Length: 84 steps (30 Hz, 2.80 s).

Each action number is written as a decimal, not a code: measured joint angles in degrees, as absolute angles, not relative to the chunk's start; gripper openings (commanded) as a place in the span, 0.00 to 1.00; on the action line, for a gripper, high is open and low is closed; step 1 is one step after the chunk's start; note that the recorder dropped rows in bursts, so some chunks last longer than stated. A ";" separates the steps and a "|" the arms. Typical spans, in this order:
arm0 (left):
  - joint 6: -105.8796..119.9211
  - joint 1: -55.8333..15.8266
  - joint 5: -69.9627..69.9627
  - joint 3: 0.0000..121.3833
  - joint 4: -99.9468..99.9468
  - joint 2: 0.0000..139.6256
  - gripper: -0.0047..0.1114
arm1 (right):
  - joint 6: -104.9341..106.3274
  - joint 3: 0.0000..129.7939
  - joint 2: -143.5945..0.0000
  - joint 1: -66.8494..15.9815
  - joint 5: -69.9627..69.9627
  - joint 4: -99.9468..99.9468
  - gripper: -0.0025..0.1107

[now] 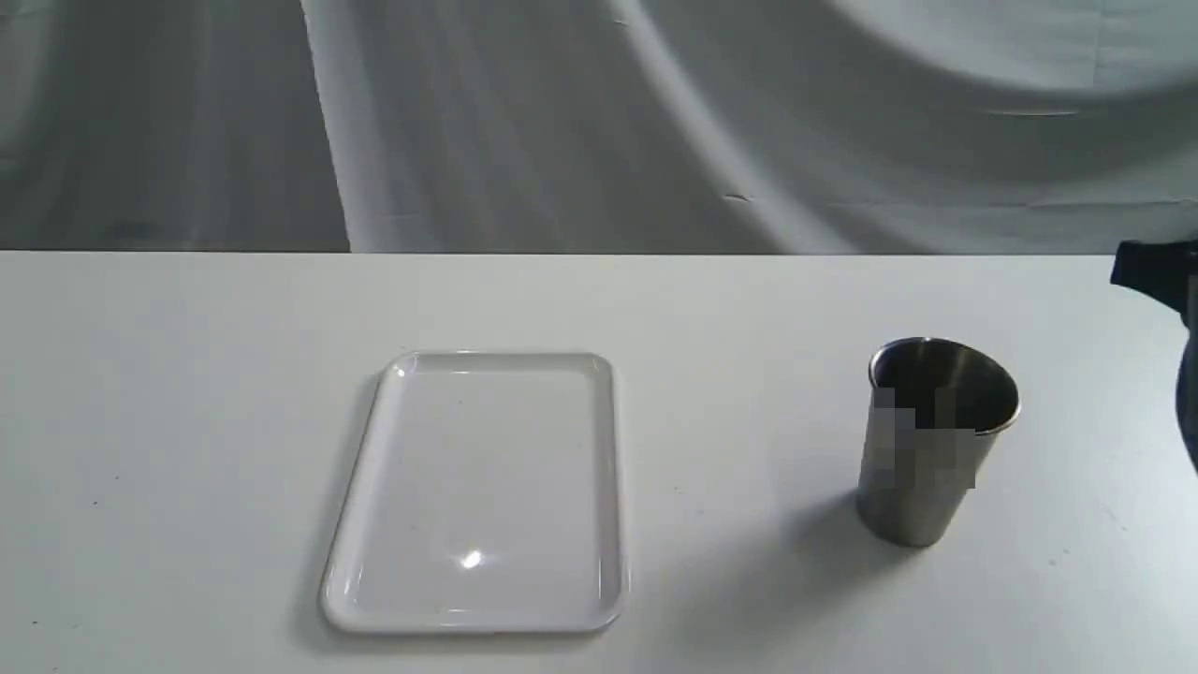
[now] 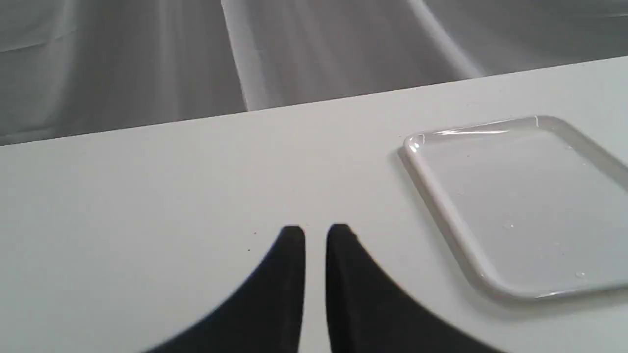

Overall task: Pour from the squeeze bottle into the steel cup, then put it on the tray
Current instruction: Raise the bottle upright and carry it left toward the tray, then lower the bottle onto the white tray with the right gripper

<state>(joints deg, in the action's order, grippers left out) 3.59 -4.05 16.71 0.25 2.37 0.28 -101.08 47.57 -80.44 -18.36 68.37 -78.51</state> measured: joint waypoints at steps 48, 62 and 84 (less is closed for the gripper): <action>3.59 -4.05 16.71 0.26 2.37 0.28 0.11 | -100.92 62.29 -82.83 -27.99 23.69 -91.74 0.36; 3.59 -4.05 16.71 0.26 2.37 0.28 0.11 | -94.50 74.41 -98.24 -31.01 9.83 -88.60 0.36; 3.59 -4.05 16.71 0.26 2.37 0.28 0.11 | -45.39 75.51 -111.65 -31.96 0.47 -46.66 0.36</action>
